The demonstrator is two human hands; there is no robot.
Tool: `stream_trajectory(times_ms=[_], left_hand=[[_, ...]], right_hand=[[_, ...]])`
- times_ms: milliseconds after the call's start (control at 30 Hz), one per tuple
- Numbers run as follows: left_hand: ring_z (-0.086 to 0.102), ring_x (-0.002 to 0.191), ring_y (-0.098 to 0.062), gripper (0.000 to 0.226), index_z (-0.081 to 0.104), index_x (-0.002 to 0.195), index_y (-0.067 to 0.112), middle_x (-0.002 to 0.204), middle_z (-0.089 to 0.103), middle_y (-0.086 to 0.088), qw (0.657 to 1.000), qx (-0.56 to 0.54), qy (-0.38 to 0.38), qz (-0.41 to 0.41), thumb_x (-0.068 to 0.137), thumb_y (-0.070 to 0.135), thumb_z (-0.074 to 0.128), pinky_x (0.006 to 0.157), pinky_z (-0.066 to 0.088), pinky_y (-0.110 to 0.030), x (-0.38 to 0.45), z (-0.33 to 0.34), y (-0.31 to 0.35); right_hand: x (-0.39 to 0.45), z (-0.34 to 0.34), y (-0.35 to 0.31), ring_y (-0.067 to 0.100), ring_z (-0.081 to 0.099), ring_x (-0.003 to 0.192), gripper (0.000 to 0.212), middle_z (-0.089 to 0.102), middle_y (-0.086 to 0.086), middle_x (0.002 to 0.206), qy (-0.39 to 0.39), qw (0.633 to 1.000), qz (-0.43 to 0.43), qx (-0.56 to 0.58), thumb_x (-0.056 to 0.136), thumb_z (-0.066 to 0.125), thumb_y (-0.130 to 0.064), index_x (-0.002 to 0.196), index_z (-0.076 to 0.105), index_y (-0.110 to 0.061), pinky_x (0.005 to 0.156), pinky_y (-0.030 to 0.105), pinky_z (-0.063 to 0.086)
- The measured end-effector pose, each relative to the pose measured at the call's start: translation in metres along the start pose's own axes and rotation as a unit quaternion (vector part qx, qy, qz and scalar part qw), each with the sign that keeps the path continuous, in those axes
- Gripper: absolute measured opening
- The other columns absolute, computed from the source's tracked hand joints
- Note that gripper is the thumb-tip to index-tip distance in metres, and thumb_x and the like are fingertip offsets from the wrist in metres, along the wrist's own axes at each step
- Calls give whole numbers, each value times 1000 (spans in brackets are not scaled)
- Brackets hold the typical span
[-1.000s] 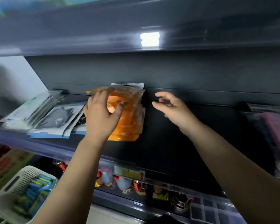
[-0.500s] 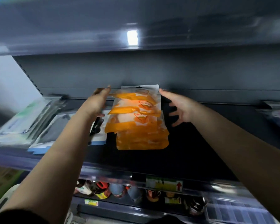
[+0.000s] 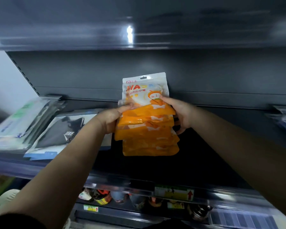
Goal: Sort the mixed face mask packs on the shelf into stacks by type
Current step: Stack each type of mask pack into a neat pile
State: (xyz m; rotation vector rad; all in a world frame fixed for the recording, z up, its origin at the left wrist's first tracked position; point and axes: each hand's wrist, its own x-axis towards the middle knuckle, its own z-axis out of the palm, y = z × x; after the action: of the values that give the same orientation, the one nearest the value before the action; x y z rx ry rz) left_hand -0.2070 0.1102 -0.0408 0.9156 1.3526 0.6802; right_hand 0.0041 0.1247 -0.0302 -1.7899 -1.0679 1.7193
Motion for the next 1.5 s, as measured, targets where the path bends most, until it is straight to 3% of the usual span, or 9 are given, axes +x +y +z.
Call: stream_trajectory(times_ms=[133, 300, 500, 633, 800, 933, 1100, 1333, 1500], left_hand=[[69, 81, -24, 51, 59, 109, 20, 92, 73, -7, 999, -24, -33, 0, 63, 40, 68, 73, 54, -38, 1, 0, -2], [72, 70, -22, 47, 59, 109, 18, 84, 74, -6, 996, -60, -68, 9, 65, 27, 71, 58, 58, -33, -3, 5, 0], [68, 92, -24, 59, 56, 123, 16, 110, 69, -10, 989, -126, -60, 56, 67, 26, 75, 66, 58, -33, -3, 24, -10], [67, 100, -23, 53, 55, 126, 23, 115, 68, -5, 978, -139, 17, 154, 77, 14, 71, 75, 56, -38, -7, 43, -6], [66, 103, -15, 61, 45, 130, 25, 115, 66, 3, 955, -63, -5, 289, 78, 0, 67, 83, 55, -34, -17, 60, 8], [61, 112, -15, 89, 38, 129, 30, 123, 61, 0, 937, -5, -28, 348, 54, 10, 80, 88, 54, -36, -15, 66, 6], [59, 114, -13, 106, 27, 138, 16, 122, 60, -2, 934, 108, -54, 335, 47, 11, 82, 90, 53, -36, -5, 69, -11], [62, 103, 3, 109, 19, 141, 13, 117, 59, 5, 933, 151, -48, 323, 56, -8, 84, 72, 52, -13, -10, 72, -27], [63, 102, 2, 104, 31, 138, 0, 112, 64, 2, 936, 162, -85, 303, 51, 4, 89, 80, 55, -20, -15, 66, -40]], right_hand=[[0, -2, 3, 32, 56, 93, 52, 63, 9, 105, -16, 1000, -8, 19, 69, 66, -64, 103, 58, -26, 71, 47, 41], [-5, -1, 12, 24, 64, 80, 26, 69, 4, 89, -35, 997, -46, 54, 81, 63, -46, 96, 62, -24, 61, 33, 46], [-8, -19, 27, 28, 67, 99, 103, 65, 3, 119, -1, 985, -143, 94, 41, 83, -46, 134, 42, -28, 82, 49, 55], [-22, -33, 39, 24, 64, 105, 85, 61, 0, 124, -4, 963, -230, 143, 64, 81, -24, 137, 37, -28, 86, 44, 54], [-43, -49, 40, 18, 65, 105, 95, 61, -3, 123, 8, 924, -352, 147, 55, 81, -20, 137, 34, -28, 77, 34, 58], [-49, -67, 47, 11, 65, 107, 104, 63, -1, 123, -4, 913, -396, 97, 49, 82, -12, 140, 33, -16, 76, 23, 55], [-49, -74, 64, 22, 59, 117, 126, 54, 12, 134, -45, 911, -407, 58, 40, 92, -18, 145, 22, -10, 80, 27, 55], [-44, -78, 84, 20, 59, 117, 118, 57, 11, 129, -34, 922, -384, -31, 40, 93, -19, 139, 31, -4, 91, 41, 54], [-46, -74, 95, 16, 60, 115, 127, 59, 8, 125, -36, 926, -375, -35, 33, 94, -40, 137, 33, -2, 85, 27, 54]])
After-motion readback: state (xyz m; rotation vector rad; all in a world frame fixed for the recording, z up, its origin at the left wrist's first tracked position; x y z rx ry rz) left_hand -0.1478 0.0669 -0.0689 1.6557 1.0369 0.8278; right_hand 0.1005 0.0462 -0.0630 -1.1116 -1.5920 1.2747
